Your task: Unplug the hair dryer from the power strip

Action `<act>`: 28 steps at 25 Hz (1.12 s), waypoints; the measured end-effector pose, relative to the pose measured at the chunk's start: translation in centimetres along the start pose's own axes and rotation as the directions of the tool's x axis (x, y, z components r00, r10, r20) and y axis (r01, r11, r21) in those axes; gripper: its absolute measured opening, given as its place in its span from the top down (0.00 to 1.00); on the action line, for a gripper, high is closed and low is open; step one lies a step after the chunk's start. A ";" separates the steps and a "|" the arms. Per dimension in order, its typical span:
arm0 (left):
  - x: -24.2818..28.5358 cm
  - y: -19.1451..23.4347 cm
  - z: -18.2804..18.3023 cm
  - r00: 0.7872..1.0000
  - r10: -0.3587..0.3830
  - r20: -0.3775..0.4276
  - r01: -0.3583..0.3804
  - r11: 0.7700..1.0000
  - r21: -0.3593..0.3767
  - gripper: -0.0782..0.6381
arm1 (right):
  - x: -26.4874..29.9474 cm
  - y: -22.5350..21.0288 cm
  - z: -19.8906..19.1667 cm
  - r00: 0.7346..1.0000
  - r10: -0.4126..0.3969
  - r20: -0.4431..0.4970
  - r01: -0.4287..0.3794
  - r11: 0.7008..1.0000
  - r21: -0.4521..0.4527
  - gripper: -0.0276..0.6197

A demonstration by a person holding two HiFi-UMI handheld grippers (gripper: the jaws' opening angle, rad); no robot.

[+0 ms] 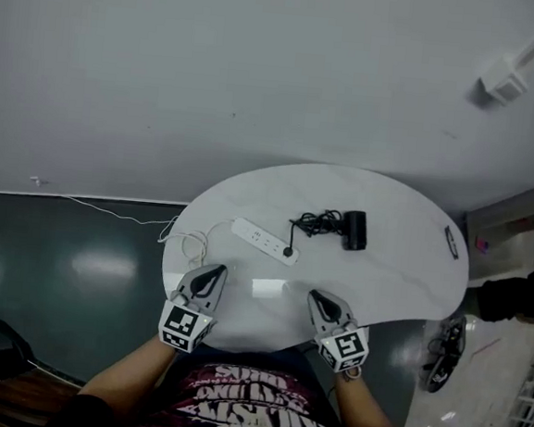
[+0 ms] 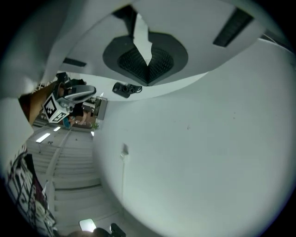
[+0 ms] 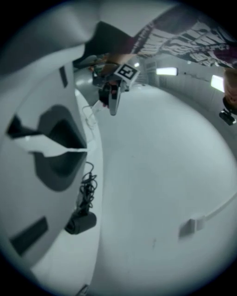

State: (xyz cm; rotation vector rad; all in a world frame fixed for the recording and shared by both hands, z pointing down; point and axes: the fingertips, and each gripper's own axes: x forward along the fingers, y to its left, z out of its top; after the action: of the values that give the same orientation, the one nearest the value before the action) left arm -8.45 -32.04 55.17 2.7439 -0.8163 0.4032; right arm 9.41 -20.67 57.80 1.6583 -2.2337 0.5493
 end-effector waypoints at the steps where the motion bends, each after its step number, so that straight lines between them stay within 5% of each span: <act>1: -1.1 -0.1 1.5 0.999 -0.003 0.034 0.004 1.000 -0.016 0.86 | -0.5 0.6 1.4 0.999 -0.006 0.036 0.005 1.000 0.023 0.89; 9: -3.6 -4.2 9.9 0.974 -0.089 0.208 0.081 0.996 0.045 0.86 | -4.4 5.7 12.0 0.969 0.019 0.248 0.003 0.996 -0.085 0.90; 15: -4.7 -8.3 13.3 0.952 -0.127 0.278 0.097 0.988 0.120 0.86 | -7.8 6.6 13.4 0.965 0.051 0.258 -0.032 0.996 -0.078 0.90; 19: -4.8 -9.7 14.9 0.953 -0.053 0.298 0.008 0.989 0.149 0.86 | -9.0 5.7 13.9 0.943 0.149 0.296 -0.109 0.983 -0.149 0.90; 28: -3.5 -15.5 15.6 0.936 0.148 0.321 -0.190 0.976 0.104 0.86 | -14.0 1.0 10.9 0.910 0.271 0.313 -0.242 0.962 -0.129 0.90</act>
State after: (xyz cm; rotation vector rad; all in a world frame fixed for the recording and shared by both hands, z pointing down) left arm 0.44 -22.58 37.04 2.9154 -1.1487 0.0533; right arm 12.27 -13.84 41.66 1.5122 -2.6991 0.2383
